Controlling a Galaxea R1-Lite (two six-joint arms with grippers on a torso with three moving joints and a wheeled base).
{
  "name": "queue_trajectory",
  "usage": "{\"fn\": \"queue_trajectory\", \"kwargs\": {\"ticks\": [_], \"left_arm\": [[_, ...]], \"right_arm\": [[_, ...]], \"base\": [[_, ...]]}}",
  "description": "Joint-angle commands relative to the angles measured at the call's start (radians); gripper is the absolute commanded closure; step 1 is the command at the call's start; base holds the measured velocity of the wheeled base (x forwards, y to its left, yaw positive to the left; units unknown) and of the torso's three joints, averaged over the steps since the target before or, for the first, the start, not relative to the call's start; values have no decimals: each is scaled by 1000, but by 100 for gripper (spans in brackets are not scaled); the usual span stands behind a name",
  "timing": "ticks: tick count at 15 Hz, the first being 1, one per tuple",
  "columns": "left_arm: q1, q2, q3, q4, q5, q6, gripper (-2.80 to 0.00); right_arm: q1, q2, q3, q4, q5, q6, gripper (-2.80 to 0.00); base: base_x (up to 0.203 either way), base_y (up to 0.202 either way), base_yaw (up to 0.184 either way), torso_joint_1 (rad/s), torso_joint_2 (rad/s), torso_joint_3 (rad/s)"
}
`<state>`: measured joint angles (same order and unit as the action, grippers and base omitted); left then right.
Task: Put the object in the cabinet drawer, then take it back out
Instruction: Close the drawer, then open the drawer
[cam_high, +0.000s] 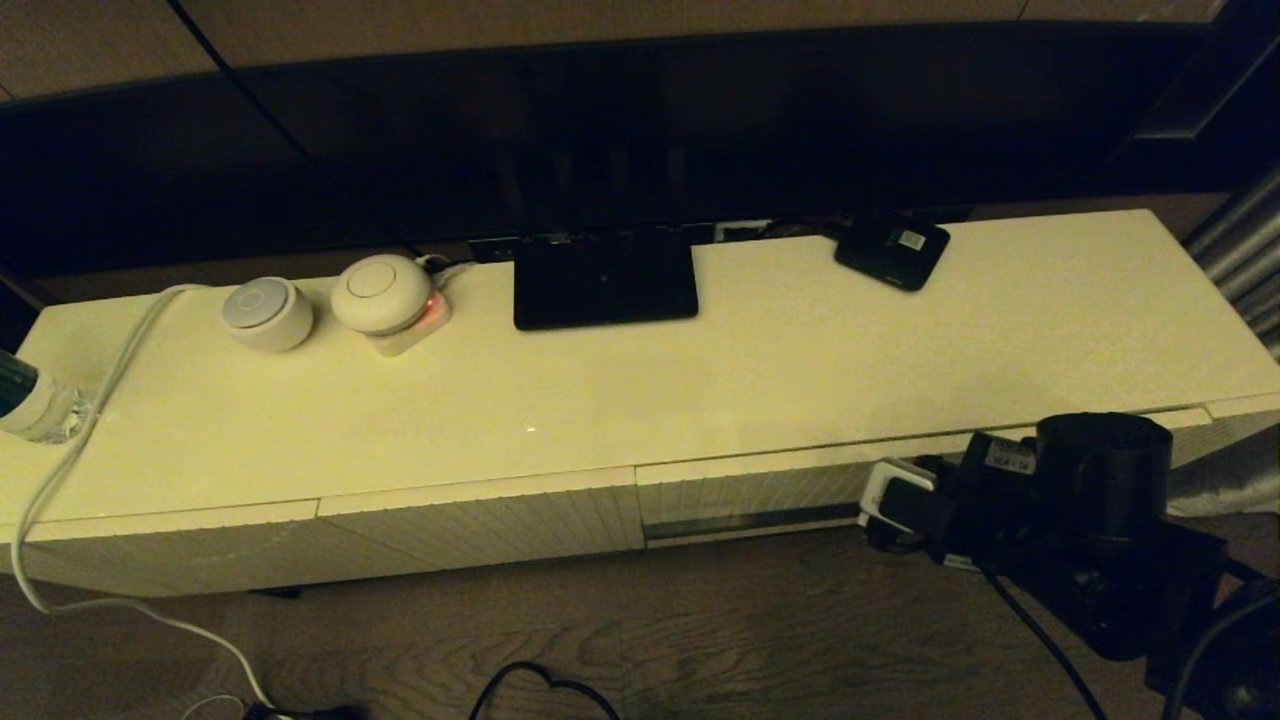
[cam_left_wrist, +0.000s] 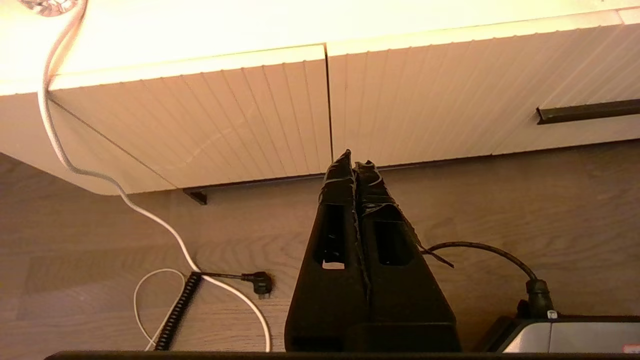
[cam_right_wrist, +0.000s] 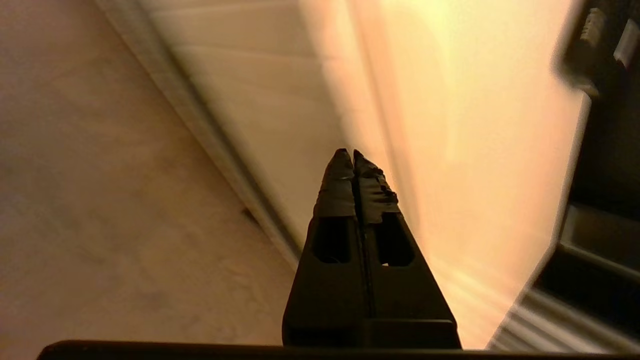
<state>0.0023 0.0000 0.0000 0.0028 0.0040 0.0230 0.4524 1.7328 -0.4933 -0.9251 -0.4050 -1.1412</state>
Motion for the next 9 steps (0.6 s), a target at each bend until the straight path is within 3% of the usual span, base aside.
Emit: {"fn": "queue_trajectory", "kwargs": {"ticks": [1, 3, 5, 9], "left_arm": [[1, 0, 3, 0, 1, 0, 0], [1, 0, 3, 0, 1, 0, 0], [1, 0, 3, 0, 1, 0, 0], [1, 0, 3, 0, 1, 0, 0]], "right_arm": [[37, -133, 96, 32, 2, -27, 0], [53, -225, 225, 111, -5, -69, 0], [60, -290, 249, 236, -4, -72, 0], [121, -291, 249, 303, 4, 45, 0]], "base": [[0, 0, 0, 0, 0, 0], [0, 0, 0, 0, 0, 0], [0, 0, 0, 0, 0, 0], [0, 0, 0, 0, 0, 0]]}}
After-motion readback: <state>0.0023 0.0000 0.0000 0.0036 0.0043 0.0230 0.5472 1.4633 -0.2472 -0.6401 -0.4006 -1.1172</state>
